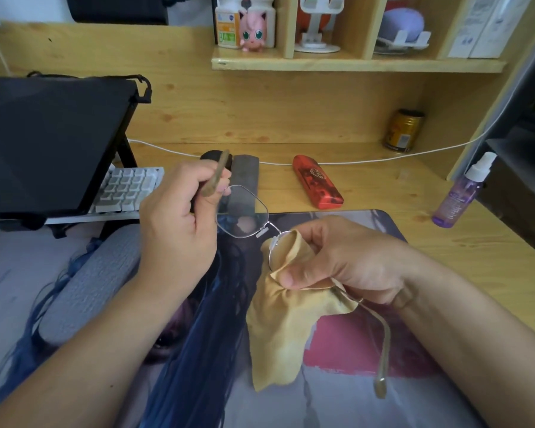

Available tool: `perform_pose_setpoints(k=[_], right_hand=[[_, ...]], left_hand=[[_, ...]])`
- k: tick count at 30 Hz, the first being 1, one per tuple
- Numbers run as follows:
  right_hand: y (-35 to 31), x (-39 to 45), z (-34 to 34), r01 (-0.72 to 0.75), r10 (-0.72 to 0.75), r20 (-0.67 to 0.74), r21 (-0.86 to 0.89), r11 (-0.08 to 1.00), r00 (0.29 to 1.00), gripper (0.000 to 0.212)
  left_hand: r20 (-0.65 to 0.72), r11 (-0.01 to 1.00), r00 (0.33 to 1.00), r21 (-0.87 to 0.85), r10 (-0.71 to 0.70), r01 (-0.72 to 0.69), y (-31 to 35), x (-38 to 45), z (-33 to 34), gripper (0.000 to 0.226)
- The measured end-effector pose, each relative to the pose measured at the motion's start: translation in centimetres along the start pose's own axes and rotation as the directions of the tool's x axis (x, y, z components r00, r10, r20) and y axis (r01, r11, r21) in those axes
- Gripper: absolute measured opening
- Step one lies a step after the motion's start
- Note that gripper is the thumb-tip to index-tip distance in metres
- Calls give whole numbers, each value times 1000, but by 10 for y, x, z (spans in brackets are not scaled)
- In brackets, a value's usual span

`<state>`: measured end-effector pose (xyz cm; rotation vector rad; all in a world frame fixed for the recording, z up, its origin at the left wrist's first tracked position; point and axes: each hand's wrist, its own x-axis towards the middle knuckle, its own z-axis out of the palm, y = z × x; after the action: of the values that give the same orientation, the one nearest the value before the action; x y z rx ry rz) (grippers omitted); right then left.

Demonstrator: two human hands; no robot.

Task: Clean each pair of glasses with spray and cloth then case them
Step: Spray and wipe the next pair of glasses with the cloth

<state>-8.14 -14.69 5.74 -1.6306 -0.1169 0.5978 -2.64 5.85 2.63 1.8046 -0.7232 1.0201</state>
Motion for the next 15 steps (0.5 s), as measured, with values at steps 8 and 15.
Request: perform_pose_setpoints(k=[8,15], right_hand=[[1,2,3,76,-68,-110,71,995,992,24],[2,1,3,160,-148,-122,99,982,981,18]], left_hand=[[14,1000,1000,19,-8,7,2,1,2,14],[29,999,999,15,-30,29,2,0,2,15]])
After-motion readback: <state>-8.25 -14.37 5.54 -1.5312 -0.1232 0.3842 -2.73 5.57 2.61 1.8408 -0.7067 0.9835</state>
